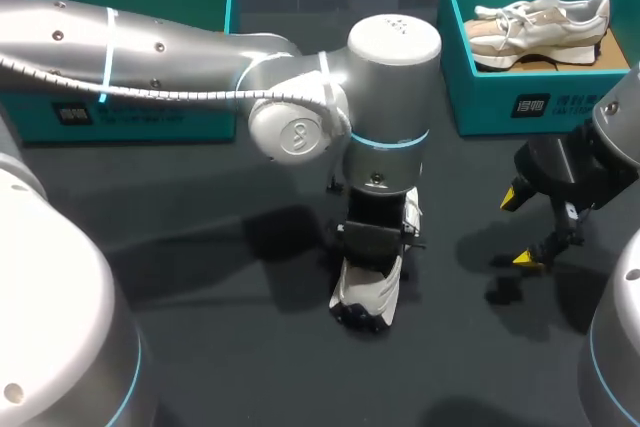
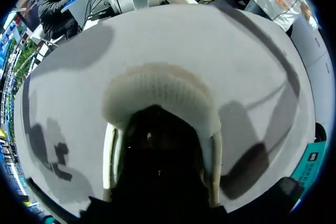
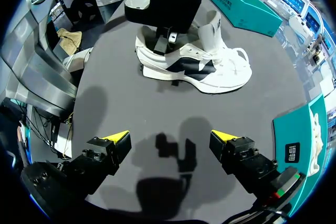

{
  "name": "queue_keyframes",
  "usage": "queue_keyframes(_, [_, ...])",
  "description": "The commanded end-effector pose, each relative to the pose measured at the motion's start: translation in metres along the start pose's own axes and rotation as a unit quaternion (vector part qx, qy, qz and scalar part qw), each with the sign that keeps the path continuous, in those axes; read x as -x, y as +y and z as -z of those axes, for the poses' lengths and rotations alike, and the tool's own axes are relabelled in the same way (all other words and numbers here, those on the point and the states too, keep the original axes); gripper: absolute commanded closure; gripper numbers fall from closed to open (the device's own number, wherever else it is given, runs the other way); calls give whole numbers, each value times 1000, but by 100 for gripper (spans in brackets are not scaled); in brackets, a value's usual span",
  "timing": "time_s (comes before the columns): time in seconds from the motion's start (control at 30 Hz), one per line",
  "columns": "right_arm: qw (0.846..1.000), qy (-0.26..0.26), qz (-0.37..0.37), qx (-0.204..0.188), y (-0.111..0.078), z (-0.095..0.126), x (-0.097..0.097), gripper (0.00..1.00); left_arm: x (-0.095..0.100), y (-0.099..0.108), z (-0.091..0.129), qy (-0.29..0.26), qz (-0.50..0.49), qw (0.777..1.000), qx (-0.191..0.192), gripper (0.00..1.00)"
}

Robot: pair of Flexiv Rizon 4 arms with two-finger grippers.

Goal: Take the shoe out of the shoebox, open the shoe tongue, remove and reinsert the insole, then place the shoe into the shoebox

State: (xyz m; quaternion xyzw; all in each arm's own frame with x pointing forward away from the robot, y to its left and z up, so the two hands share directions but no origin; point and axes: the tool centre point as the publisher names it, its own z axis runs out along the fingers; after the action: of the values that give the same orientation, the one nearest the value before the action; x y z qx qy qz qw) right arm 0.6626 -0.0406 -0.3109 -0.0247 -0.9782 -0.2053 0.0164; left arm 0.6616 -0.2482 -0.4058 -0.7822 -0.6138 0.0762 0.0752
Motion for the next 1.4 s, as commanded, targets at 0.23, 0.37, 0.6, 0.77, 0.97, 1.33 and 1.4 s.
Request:
queue_keyframes(0.23, [1000,-2,0,-2,0,0,-2,0,9,53,-39,12,12,994,106,100])
queue_keyframes(0.37, [1000,-2,0,-2,0,0,-2,0,11,55,-20,-3,9,994,108,100])
queue_keyframes(0.6, [1000,-2,0,-2,0,0,-2,0,10,36,29,-45,-29,995,84,100])
queue_keyframes(0.77, [1000,-2,0,-2,0,0,-2,0,9,20,50,-56,-60,994,66,100])
queue_keyframes(0.97, [1000,-2,0,-2,0,0,-2,0,10,8,64,-49,-90,994,42,100])
queue_keyframes(1.33, [1000,-2,0,-2,0,0,-2,0,-4,-20,69,-34,-111,993,-12,100])
queue_keyframes(1.4, [1000,-2,0,-2,0,0,-2,0,-5,-24,65,-32,-106,994,-22,100])
